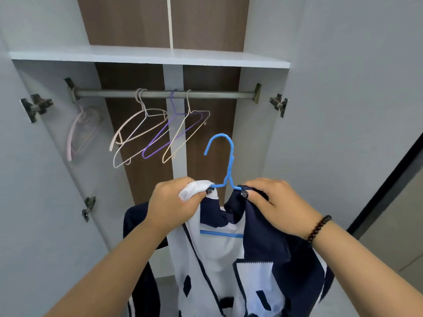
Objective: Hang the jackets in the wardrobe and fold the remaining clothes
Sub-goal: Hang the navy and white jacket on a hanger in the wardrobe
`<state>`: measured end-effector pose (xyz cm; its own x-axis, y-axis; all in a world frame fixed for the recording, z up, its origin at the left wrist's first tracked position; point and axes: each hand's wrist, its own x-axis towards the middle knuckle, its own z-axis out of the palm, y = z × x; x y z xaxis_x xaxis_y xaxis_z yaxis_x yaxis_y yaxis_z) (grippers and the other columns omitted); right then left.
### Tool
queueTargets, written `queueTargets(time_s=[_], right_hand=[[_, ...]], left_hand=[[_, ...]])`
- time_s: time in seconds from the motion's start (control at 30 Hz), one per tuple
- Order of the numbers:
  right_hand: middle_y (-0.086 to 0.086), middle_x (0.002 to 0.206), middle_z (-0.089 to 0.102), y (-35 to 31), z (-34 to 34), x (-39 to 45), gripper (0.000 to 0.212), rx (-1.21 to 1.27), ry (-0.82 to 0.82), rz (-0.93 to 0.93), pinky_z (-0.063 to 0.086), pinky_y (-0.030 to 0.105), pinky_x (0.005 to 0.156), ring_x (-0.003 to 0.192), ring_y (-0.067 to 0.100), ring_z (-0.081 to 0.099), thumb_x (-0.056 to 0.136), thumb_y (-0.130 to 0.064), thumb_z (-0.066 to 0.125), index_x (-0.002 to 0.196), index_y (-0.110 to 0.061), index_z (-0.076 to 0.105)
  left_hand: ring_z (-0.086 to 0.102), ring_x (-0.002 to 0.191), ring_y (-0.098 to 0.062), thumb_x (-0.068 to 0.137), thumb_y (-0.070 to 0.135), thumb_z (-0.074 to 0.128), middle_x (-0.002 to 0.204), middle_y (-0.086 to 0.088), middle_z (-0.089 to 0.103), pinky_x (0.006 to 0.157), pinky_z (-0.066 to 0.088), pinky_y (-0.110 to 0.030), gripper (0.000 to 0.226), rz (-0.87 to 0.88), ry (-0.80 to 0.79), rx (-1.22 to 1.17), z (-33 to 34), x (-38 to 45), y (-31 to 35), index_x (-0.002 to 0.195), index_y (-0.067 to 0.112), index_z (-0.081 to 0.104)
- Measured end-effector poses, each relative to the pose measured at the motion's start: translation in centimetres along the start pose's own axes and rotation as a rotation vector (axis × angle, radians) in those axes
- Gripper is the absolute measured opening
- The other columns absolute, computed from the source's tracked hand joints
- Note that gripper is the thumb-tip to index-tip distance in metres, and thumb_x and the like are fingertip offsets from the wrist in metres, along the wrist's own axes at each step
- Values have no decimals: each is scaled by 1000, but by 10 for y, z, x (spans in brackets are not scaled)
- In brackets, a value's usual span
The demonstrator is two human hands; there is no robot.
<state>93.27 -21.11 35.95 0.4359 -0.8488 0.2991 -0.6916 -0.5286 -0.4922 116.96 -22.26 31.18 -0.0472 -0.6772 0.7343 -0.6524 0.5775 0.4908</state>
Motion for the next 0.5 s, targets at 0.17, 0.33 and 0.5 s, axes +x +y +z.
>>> queueTargets(time_s=[0.17,0.33,0.5], right_hand=[[-12,87,71,16,-6,51,19,-25,117,165,47,19,75,81,5,62,97,-25,53,100,-25,72],[-3,76,69,38,-4,88,23,-209,229,386,51,36,71,76,18,61,95,-35,51,89,-21,69],[6,70,61,53,9,126,29,-266,362,597,49,37,64,74,32,56,95,-34,49,78,-13,60]], left_hand=[[59,69,-16,80,45,58,71,10,65,65,52,-37,32,-74,-102,-30,23,60,-40,86,18,75],[47,117,-16,96,29,52,118,11,53,102,38,-40,27,-112,-346,-102,57,98,-84,115,20,69],[48,124,-10,98,19,53,125,14,54,93,35,-8,23,-324,-242,-287,83,107,-108,113,26,70]])
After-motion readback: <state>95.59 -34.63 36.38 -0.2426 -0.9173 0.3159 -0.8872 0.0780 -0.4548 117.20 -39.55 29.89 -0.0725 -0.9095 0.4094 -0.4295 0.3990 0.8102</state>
